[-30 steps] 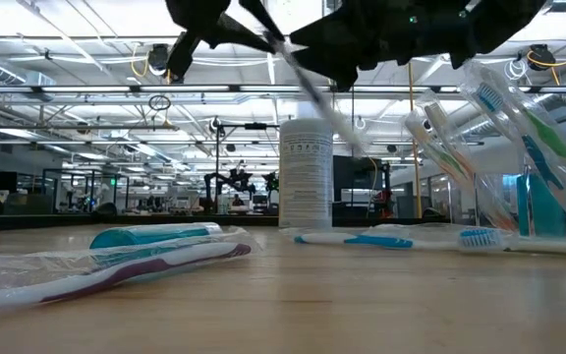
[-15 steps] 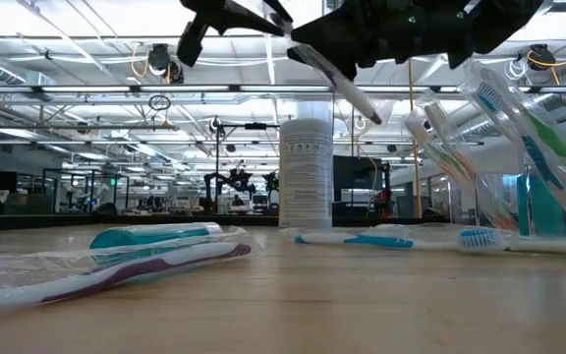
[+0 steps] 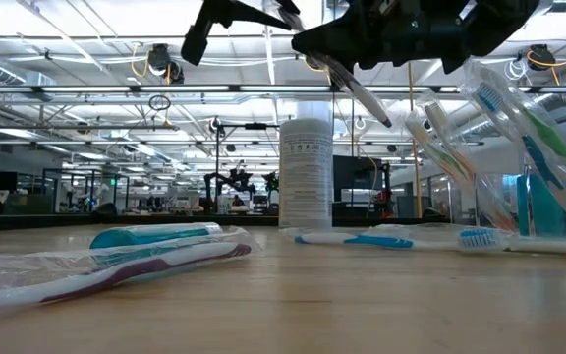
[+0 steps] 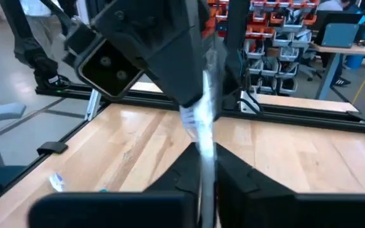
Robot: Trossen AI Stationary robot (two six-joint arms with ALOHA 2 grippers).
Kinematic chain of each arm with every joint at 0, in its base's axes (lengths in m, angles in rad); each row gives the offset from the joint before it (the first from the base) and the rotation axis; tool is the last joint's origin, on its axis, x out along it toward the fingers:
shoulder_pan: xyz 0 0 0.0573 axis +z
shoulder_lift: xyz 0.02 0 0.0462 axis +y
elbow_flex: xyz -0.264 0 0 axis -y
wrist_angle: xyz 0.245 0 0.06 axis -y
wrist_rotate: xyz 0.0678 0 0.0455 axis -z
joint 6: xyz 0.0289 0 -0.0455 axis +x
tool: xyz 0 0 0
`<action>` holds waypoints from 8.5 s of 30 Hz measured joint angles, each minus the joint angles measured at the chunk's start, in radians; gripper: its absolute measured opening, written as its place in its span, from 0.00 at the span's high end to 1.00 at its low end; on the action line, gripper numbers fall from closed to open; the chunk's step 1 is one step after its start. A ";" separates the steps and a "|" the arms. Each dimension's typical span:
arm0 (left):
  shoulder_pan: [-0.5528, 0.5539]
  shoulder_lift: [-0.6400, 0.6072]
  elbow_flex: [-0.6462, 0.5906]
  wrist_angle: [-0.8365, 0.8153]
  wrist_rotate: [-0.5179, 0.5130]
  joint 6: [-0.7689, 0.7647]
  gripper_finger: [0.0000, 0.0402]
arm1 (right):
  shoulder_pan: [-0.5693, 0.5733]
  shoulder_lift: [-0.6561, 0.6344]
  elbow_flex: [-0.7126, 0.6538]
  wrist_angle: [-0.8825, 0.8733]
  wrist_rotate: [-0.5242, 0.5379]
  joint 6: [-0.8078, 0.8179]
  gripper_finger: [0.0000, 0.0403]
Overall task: Pick & Place toothbrushing station
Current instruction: Put the right purple toothbrush into the transparent organizer, then put the purple toothbrush into the transparent organizer
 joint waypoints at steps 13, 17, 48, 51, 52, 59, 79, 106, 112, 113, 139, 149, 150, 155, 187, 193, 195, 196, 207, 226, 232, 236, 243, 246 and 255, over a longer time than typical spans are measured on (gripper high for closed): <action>-0.001 0.000 0.000 0.001 0.003 -0.327 0.79 | -0.033 0.000 0.000 -0.013 -0.013 0.040 0.97; 0.005 0.000 0.000 0.000 -0.004 -0.434 0.69 | -0.034 0.000 0.000 -0.026 -0.009 0.037 0.97; 0.018 -0.202 0.001 -0.023 -0.133 -1.443 0.49 | -0.065 -0.691 -0.588 0.348 0.332 -0.071 0.97; 0.040 -0.194 0.001 -0.055 -0.116 -1.486 0.50 | -0.071 -0.692 -0.589 0.343 0.337 -0.036 0.97; 0.046 -0.192 0.001 -0.080 -0.102 -1.506 0.50 | -0.071 -0.688 -0.590 0.329 0.346 -0.032 0.97; 0.069 -0.192 0.000 -0.157 -0.049 -1.604 0.50 | -0.071 -0.680 -0.591 0.114 0.566 0.028 0.97; 0.068 -0.192 0.000 -0.157 -0.046 -1.638 0.52 | -0.064 -0.659 -0.771 0.338 0.537 0.122 0.97; 0.068 -0.192 0.000 -0.156 -0.046 -1.634 0.51 | -0.065 -0.634 -0.774 0.532 0.593 0.077 0.61; 0.071 -0.192 0.000 -0.118 -0.047 -1.610 0.50 | -0.063 -0.630 -0.672 0.319 0.568 0.025 0.66; 0.073 -0.192 0.000 -0.104 -0.047 -1.610 0.50 | -0.059 -0.624 -0.623 0.238 0.565 0.019 0.67; 0.138 -0.191 0.000 -0.183 0.039 -1.709 0.50 | -0.055 -0.654 -0.278 -0.667 0.724 0.015 0.71; 0.139 -0.191 0.000 -0.314 0.033 -1.819 0.53 | -0.027 -0.823 -0.277 -0.577 0.610 0.014 0.72; 0.141 -0.191 0.000 -0.324 0.037 -1.863 0.53 | -0.022 -0.829 -0.277 -0.575 0.571 0.014 0.72; 0.163 -0.192 0.000 -0.452 0.247 -1.962 0.53 | -0.009 -0.821 -0.277 -0.497 0.441 -0.001 0.73; -0.140 0.171 -0.005 -0.456 0.966 -2.699 0.53 | -0.009 -0.526 -0.277 -0.049 0.302 -0.004 0.72; -0.270 0.190 -0.005 -0.425 0.822 -2.955 0.53 | -0.004 -0.484 -0.277 -0.049 0.302 0.095 0.72; -0.295 0.209 -0.005 -0.401 0.785 -3.024 0.53 | 0.010 -0.462 -0.277 -0.058 0.302 0.094 0.72; -0.305 0.218 -0.004 -0.386 0.765 -3.054 0.53 | 0.019 -0.451 -0.277 -0.064 0.302 0.093 0.72; -0.332 0.370 0.003 -0.314 0.699 -3.099 0.53 | 0.139 -0.380 -0.277 -0.016 0.303 0.086 0.72; -0.262 0.367 -0.002 -0.320 0.739 -2.843 0.85 | 0.214 -0.383 -0.278 0.081 0.304 -0.015 0.72; -0.222 0.272 -0.005 -0.375 0.711 -2.732 0.94 | 0.214 -0.383 -0.277 0.136 0.304 0.013 0.72; -0.203 0.173 -0.004 -0.421 0.687 -2.638 0.99 | 0.213 -0.383 -0.278 0.155 0.304 0.008 0.72; -0.154 -0.009 -0.003 -0.592 0.526 -2.389 0.99 | 0.213 -0.383 -0.277 0.198 0.304 0.028 0.72; -0.127 -0.046 -0.003 -0.631 0.425 -2.191 0.99 | 0.208 -0.356 -0.277 0.209 0.303 0.010 0.72; -0.045 -0.027 -0.004 -0.545 0.092 -1.584 0.99 | 0.180 -0.189 -0.260 0.407 0.303 -0.115 0.72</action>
